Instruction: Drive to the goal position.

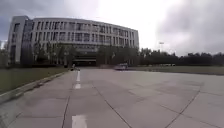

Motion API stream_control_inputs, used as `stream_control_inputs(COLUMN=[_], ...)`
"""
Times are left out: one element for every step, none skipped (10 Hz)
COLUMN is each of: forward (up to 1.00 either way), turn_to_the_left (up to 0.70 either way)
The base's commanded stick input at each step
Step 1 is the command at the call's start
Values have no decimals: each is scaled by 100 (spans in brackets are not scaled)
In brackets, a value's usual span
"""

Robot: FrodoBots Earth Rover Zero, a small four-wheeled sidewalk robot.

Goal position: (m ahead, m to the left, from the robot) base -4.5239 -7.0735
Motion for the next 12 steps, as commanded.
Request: stream_control_inputs(forward=[5,5,5,5,5,5,5,5,4,5,5,5], turn_to_the_left=[0,0,0,0,0,0,0,0,0,0,0,0])
